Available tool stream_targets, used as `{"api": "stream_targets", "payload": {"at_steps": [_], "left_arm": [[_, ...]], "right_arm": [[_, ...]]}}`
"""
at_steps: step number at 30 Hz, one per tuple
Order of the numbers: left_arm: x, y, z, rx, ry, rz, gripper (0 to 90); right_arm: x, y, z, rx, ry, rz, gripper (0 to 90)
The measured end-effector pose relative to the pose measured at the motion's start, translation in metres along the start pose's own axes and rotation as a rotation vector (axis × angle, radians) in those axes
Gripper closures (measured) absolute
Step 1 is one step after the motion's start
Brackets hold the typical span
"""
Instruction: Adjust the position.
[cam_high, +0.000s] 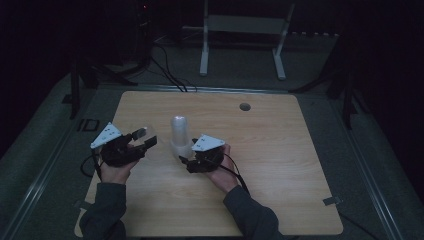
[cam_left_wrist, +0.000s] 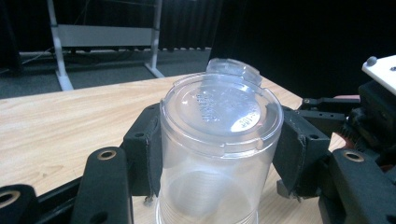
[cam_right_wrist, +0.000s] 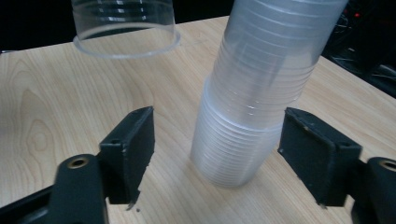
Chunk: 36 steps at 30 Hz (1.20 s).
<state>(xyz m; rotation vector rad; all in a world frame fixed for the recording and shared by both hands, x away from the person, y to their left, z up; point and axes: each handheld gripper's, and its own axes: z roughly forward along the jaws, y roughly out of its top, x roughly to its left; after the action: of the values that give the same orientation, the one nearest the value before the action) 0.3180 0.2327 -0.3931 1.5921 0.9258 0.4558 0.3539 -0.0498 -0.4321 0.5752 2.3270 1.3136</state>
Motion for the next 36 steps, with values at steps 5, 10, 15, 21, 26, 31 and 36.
{"api": "stream_targets", "payload": {"at_steps": [5,10,15,21,26,31,36], "left_arm": [[0.001,-0.007,0.000,-0.002,-0.001,-0.022,41.7],[0.001,-0.010,0.002,-0.002,-0.007,-0.033,41.7],[0.001,-0.013,0.003,0.001,-0.016,-0.047,41.7],[0.001,-0.017,0.003,0.001,-0.027,-0.067,41.7],[0.001,-0.019,0.004,0.000,-0.048,-0.090,41.8],[0.001,-0.020,0.006,-0.003,-0.071,-0.106,41.8],[-0.001,-0.020,0.006,-0.008,-0.089,-0.124,41.8]], "right_arm": [[0.002,0.001,0.001,-0.002,0.019,0.002,29.2],[0.004,0.003,0.002,-0.014,0.035,-0.004,29.3],[0.008,0.006,0.002,-0.032,0.059,-0.005,29.2],[0.012,0.010,0.001,-0.055,0.078,-0.013,29.2],[0.013,0.012,0.001,-0.080,0.099,-0.006,29.2],[0.016,0.013,0.002,-0.091,0.114,-0.013,29.3],[0.020,0.016,0.002,-0.112,0.124,-0.018,29.2]]}}
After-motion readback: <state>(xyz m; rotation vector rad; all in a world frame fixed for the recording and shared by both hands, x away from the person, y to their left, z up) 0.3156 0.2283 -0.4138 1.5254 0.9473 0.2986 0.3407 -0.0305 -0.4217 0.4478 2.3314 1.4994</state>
